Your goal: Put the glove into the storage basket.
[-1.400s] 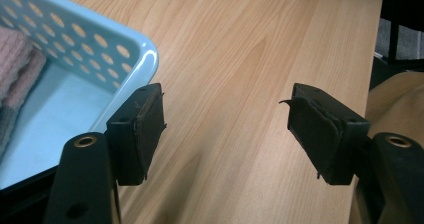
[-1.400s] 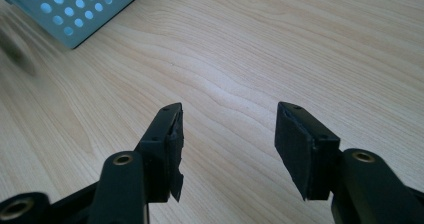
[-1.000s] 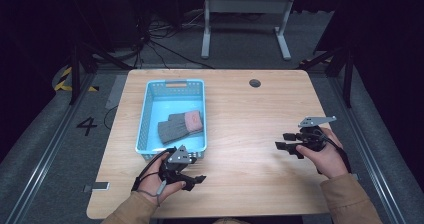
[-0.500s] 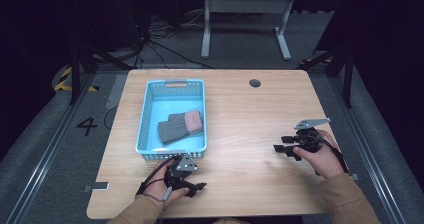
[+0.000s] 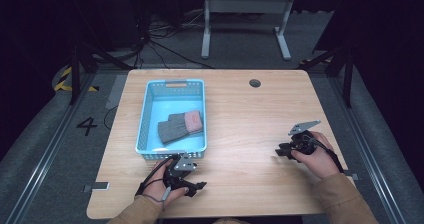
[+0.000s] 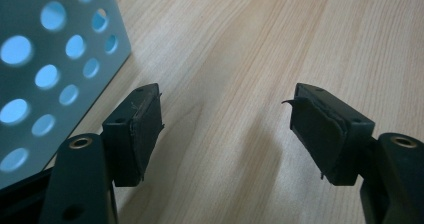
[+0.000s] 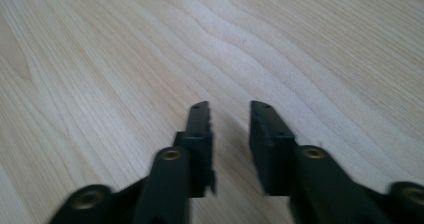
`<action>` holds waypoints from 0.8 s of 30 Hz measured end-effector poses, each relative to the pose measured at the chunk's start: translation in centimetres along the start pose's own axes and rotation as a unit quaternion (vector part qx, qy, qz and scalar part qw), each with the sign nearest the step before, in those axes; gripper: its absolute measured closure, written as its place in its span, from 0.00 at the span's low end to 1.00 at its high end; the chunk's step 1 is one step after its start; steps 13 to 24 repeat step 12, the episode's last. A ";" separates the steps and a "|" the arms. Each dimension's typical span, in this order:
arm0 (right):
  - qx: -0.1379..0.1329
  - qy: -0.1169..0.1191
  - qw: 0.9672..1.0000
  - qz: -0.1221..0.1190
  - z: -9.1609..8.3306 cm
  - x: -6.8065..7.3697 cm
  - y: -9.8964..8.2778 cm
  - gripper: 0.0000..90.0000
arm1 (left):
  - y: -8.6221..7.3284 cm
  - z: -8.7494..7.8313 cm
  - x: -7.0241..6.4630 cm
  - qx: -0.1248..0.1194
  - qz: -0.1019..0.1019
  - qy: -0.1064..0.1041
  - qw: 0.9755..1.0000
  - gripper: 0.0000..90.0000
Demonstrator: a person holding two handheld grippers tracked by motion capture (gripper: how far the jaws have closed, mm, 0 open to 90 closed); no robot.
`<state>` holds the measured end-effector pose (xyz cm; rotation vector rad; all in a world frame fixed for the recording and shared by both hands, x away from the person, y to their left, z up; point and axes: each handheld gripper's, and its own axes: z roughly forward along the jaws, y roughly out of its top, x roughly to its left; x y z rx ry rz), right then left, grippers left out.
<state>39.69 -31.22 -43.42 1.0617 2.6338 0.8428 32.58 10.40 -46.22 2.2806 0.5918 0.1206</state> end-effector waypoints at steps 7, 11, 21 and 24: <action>0.021 0.009 1.000 -0.016 0.0 0.2 0.2 0.92 | 0.0 -0.3 0.1 -0.007 -0.004 0.002 1.000 0.33; 0.012 0.010 1.000 -0.011 0.0 0.2 0.3 0.84 | 0.0 -0.4 0.2 -0.010 -0.005 0.004 1.000 0.33; 0.006 0.010 1.000 -0.010 0.0 0.3 0.3 0.81 | 0.0 -0.4 0.2 -0.010 -0.005 0.005 1.000 0.33; 0.006 0.010 1.000 -0.010 0.0 0.3 0.3 0.81 | 0.0 -0.4 0.2 -0.010 -0.005 0.005 1.000 0.33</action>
